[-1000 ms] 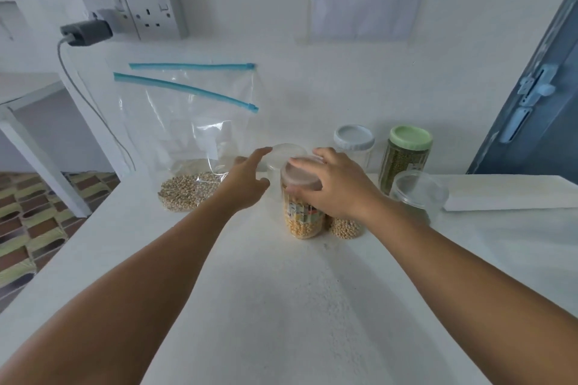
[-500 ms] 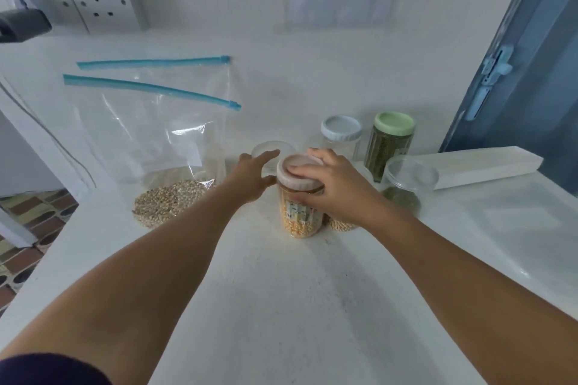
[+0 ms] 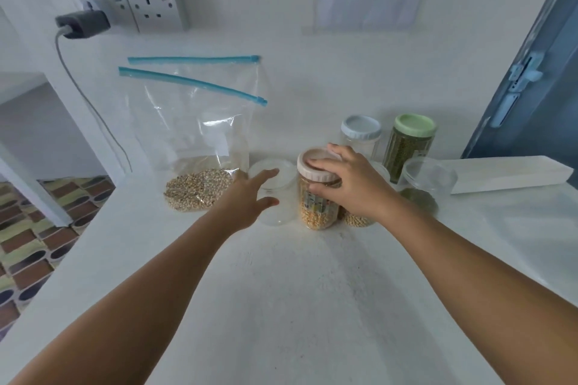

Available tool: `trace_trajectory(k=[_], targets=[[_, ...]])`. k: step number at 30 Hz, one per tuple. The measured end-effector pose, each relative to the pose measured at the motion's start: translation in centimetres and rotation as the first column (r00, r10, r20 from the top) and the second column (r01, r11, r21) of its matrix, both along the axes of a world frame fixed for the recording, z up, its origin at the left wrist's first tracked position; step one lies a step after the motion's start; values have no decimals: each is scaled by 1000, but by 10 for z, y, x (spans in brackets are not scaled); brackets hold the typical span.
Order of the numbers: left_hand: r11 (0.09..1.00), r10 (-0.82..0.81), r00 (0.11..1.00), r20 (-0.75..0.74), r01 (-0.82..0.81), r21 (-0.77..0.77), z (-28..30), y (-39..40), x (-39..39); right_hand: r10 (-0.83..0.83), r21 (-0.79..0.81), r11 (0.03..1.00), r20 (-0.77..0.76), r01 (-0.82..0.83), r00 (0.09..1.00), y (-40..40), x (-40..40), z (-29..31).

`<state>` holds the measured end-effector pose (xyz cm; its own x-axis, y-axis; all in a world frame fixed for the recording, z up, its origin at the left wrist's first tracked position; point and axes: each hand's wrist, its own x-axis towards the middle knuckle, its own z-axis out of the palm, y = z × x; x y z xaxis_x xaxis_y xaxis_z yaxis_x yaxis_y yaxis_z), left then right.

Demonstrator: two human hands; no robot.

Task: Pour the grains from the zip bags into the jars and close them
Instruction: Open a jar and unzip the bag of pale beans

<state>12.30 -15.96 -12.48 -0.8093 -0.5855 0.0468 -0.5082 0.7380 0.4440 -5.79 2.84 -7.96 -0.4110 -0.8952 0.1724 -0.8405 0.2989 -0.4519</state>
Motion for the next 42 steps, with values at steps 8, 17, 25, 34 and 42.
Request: trace_trajectory(k=[8, 17, 25, 34, 42], targets=[[999, 27, 998, -65, -24, 43, -1, 26, 43, -52, 27, 998, -295, 63, 954, -3, 14, 1], [931, 136, 926, -353, 2, 364, -25, 12, 48, 136, -101, 981, -253, -166, 958, -26, 90, 4], [911, 73, 936, -343, 77, 404, -40, 2, 55, 14, 349, 937, -128, 32, 992, -64, 110, 0], [924, -6, 953, -304, 122, 362, -36, -10, 58, -7, 270, 963, -3, 8, 1000, -64, 110, -2], [925, -1, 961, -275, 106, 366, -37, -1, 59, 92, 249, 962, 89, -112, 992, -52, 105, -3]])
